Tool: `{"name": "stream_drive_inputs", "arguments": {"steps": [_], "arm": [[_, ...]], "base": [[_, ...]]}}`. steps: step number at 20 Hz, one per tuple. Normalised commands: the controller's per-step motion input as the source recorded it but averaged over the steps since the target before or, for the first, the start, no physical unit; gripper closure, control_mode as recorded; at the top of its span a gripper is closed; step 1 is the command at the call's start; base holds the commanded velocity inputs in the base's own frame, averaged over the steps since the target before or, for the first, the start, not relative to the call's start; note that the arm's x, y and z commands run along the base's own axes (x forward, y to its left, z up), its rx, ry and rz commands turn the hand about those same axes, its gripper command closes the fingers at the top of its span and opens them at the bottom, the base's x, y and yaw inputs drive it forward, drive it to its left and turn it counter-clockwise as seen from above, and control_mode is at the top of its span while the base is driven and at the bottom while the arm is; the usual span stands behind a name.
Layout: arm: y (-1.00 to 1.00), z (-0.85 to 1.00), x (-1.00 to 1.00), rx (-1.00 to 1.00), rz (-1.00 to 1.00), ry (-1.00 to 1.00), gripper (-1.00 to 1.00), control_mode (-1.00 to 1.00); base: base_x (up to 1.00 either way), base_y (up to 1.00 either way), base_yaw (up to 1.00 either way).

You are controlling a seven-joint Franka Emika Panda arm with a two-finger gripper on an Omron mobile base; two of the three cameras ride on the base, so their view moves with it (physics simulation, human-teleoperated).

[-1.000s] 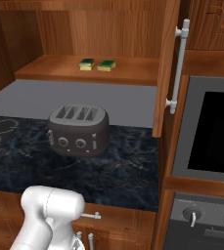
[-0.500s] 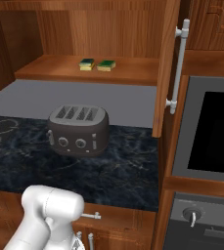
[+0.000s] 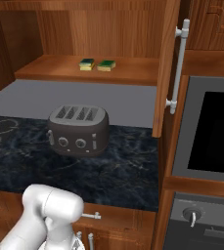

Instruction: Pick up the sponge and sponge from the sink, and place them back in the cabinet, and close the cabinet doors.

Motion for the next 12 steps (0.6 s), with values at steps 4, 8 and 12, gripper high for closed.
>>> {"name": "stream_drive_inputs", "arguments": {"steps": [4, 8, 12], "arm": [[0.19, -0.05, 0.28, 0.00, -0.20, -0.04, -1.00, -1.00], [0.21, -0.05, 0.46, 0.00, -0.15, -0.03, -1.00, -1.00], [0.17, -0.09, 0.53, 0.00, -0.12, -0.02, -1.00, -1.00]], "base": [[0.00, 0.00, 0.00], [0.00, 0.00, 0.00], [0.00, 0.00, 0.00]]}}
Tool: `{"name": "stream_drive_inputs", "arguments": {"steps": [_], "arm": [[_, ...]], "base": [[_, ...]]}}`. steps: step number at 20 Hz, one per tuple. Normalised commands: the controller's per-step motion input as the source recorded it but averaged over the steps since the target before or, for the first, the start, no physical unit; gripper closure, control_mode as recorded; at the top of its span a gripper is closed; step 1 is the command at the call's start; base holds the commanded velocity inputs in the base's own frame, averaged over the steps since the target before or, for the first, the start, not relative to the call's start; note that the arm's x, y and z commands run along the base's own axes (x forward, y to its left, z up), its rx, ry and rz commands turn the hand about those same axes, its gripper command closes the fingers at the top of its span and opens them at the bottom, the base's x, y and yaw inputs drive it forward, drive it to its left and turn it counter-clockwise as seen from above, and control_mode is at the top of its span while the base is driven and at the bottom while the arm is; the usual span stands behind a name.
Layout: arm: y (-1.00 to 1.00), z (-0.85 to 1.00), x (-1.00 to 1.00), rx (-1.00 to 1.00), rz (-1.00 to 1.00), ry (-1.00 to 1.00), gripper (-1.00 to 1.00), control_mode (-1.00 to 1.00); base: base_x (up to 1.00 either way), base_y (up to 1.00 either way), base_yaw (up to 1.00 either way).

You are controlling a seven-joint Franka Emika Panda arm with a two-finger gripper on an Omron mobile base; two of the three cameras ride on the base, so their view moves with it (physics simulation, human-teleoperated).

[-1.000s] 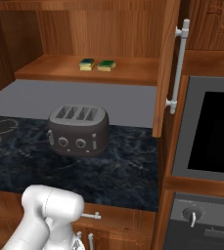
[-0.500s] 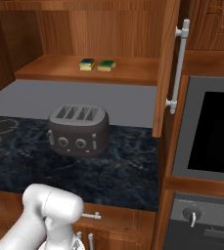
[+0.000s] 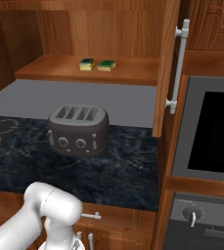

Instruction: Pick up the sponge and sponge from the sink, and place them back in the cabinet, and close the cabinet doors.

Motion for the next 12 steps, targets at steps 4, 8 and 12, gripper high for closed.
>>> {"name": "stream_drive_inputs", "arguments": {"steps": [4, 8, 12], "arm": [[0.11, -0.16, 0.53, 0.00, -0.08, -0.01, -1.00, -1.00], [0.13, -0.14, 0.51, 0.00, -0.07, 0.00, -1.00, -1.00], [0.02, -0.03, 0.39, 0.00, -0.06, 0.00, -1.00, -1.00]], "base": [[0.00, 0.00, 0.00], [0.00, 0.00, 0.00], [0.00, 0.00, 0.00]]}}
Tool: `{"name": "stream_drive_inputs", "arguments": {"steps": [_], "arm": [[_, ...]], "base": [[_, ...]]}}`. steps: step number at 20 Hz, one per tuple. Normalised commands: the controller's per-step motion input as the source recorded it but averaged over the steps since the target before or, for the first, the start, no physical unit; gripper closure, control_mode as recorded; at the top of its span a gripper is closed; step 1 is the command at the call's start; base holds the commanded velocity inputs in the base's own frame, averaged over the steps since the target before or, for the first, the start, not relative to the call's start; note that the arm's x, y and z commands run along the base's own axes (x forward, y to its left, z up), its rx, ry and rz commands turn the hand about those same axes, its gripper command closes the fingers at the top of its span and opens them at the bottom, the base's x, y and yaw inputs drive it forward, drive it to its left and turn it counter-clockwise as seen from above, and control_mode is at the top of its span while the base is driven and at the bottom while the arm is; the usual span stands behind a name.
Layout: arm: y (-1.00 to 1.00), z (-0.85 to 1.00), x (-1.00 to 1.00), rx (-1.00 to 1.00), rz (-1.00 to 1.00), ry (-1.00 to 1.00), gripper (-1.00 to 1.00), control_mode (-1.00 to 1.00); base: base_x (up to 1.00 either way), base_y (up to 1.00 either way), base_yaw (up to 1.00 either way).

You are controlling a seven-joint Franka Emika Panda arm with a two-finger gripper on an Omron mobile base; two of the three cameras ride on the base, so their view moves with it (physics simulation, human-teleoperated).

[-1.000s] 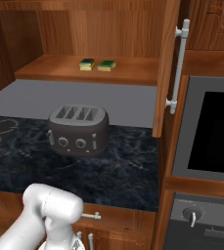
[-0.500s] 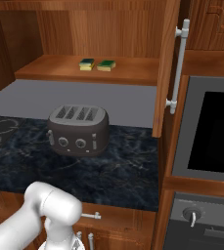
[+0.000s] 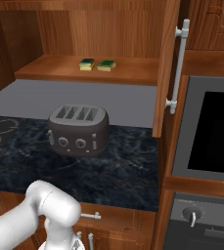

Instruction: Pick up the sponge and sponge from the sink, and place them back in the cabinet, and close the cabinet doors.

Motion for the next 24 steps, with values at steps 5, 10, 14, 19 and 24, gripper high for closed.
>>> {"name": "stream_drive_inputs", "arguments": {"steps": [5, 10, 14, 19, 24], "arm": [[0.00, -0.02, 0.11, 0.00, 0.00, 0.00, -1.00, -1.00], [-0.09, 0.00, 0.00, 0.00, 0.00, -0.01, -1.00, -1.00], [-0.17, 0.00, 0.00, 0.00, 0.00, -0.02, -1.00, -1.00], [-0.18, 0.00, 0.00, 0.00, 0.00, -0.01, -1.00, -1.00], [-0.25, 0.00, 0.00, 0.00, 0.00, 0.00, -1.00, -1.00]], "base": [[0.00, 0.00, 0.00], [0.00, 0.00, 0.00], [0.00, 0.00, 0.00], [0.00, 0.00, 0.00], [0.00, 0.00, 0.00]]}}
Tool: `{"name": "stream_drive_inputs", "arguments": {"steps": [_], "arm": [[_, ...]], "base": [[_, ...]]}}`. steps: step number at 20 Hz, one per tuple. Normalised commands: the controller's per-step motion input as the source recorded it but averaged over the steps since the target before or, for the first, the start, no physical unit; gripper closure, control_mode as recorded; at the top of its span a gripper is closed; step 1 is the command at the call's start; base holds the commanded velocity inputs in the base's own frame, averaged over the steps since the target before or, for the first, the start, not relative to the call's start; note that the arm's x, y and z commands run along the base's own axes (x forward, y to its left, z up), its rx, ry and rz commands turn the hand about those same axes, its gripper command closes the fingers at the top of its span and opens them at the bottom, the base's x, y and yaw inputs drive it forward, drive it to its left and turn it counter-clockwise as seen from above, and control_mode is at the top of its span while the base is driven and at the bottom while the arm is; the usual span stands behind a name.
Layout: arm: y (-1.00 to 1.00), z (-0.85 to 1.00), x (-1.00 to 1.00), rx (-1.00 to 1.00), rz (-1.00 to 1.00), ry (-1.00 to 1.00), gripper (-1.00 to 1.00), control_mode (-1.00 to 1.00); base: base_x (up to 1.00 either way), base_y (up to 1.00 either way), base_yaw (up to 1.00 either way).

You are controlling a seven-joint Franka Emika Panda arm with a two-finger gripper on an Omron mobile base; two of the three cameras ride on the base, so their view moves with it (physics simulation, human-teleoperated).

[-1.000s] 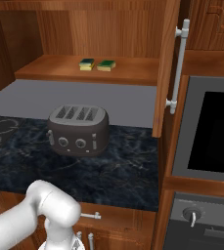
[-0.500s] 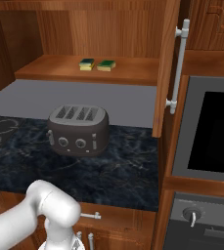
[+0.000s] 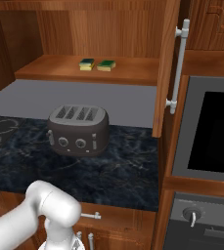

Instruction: Pick up the sponge and sponge from the sink, and place them back in the cabinet, and close the cabinet doors.

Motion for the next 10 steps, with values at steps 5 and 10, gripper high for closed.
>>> {"name": "stream_drive_inputs", "arguments": {"steps": [5, 10], "arm": [[-0.42, 0.00, 0.00, 0.00, 0.00, 0.00, -1.00, -1.00], [-0.48, 0.00, 0.00, 0.00, 0.00, 0.00, -1.00, -1.00]], "base": [[0.00, 0.00, 0.00], [0.00, 0.00, 0.00]]}}
